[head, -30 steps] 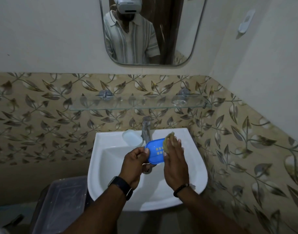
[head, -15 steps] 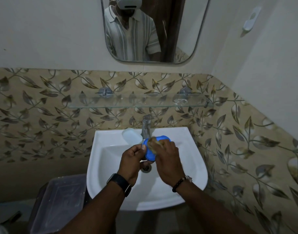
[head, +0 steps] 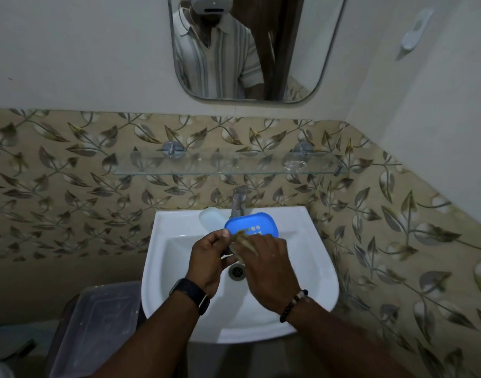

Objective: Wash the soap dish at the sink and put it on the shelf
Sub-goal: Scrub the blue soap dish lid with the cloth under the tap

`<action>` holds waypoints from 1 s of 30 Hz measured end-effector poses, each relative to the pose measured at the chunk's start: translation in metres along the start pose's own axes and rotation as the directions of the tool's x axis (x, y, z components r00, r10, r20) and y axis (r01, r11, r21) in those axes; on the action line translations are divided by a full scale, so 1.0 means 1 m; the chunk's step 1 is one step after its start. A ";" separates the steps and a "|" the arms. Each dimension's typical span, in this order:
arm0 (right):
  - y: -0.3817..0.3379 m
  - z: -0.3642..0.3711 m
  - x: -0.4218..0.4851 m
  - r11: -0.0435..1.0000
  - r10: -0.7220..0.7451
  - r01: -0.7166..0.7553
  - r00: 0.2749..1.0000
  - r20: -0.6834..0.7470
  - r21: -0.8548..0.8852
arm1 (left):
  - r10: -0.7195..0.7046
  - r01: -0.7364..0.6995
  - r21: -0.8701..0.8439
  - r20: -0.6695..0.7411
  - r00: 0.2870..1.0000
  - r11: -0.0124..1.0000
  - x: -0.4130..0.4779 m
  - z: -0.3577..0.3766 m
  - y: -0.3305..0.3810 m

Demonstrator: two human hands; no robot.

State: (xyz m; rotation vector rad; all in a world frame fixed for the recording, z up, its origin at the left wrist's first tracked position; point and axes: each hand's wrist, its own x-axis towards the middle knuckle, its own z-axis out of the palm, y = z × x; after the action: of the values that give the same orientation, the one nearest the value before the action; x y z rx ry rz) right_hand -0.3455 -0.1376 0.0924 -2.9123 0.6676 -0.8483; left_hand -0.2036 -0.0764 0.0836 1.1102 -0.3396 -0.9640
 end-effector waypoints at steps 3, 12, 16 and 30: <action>0.001 -0.005 0.011 0.998 0.027 -0.027 1.000 -0.012 -0.048 | 0.029 -0.033 0.071 0.062 0.998 0.997 0.000 -0.001 0.000; 0.026 -0.015 0.022 0.911 0.340 -0.324 0.940 0.022 -0.255 | 0.154 -0.154 0.049 -0.001 0.988 0.987 0.001 -0.008 0.006; -0.003 -0.003 0.010 0.935 0.353 -0.350 0.933 0.066 -0.047 | 0.188 -0.186 0.035 -0.045 0.981 0.982 0.001 -0.006 0.005; 0.003 -0.006 0.026 0.937 0.348 -0.349 0.937 -0.025 -0.017 | 0.159 -0.170 0.125 0.093 0.983 0.977 -0.007 -0.003 -0.010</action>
State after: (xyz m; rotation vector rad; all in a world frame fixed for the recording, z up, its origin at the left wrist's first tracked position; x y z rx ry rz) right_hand -0.3305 -0.1506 0.1103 -2.6791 1.1563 -0.8307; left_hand -0.2102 -0.0701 0.0753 1.1452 -0.5616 -0.8504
